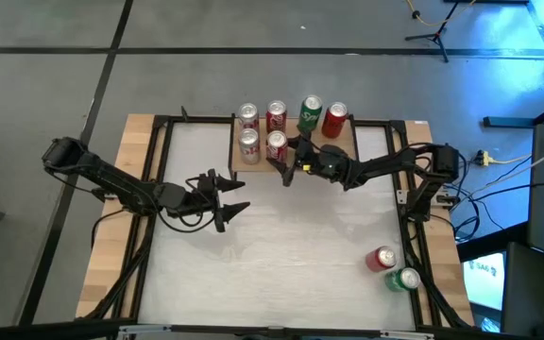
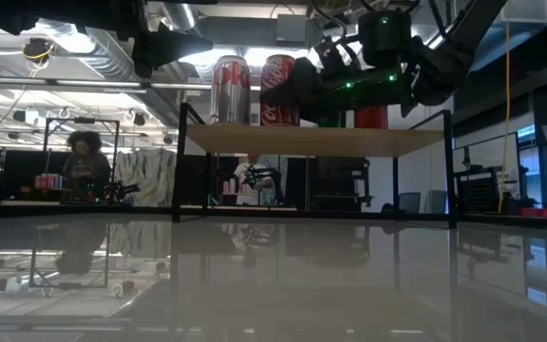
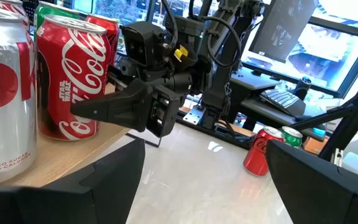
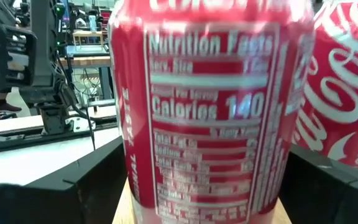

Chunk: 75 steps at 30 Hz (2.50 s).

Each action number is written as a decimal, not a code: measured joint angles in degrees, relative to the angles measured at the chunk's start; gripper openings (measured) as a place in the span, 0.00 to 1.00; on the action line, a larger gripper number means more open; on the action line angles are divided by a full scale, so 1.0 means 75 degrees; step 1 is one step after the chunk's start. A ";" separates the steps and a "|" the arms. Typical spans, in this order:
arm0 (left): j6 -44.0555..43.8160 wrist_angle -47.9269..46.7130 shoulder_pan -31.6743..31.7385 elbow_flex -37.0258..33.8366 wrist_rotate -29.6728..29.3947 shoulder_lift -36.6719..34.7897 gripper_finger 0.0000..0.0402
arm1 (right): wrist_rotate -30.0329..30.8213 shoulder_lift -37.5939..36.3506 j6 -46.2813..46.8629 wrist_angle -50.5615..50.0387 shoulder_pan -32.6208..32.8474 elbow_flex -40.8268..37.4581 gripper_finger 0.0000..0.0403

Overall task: Place canned beverage on shelf
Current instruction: Put the red-white soda can aligned with the other red soda can on the shelf

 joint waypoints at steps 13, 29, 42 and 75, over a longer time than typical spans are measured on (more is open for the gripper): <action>-0.0015 -0.0002 0.0000 0.0000 0.0000 0.0000 0.81 | 0.0000 -0.0727 -0.0145 -0.0722 0.0000 -0.0003 0.87; -0.0020 -0.0002 0.0000 0.0000 0.0000 0.0000 0.81 | -0.0076 -0.1126 -0.0411 -0.0983 0.0003 -0.0003 0.87; -0.0009 0.0000 0.0003 0.0000 0.0000 0.0000 0.81 | -0.0223 -0.1126 -0.0381 -0.1135 0.0003 -0.0003 0.87; 0.0000 0.0000 0.0002 0.0000 -0.0003 0.0000 0.81 | -0.1147 -0.1126 -0.0537 -0.1334 -0.0453 -0.0003 0.72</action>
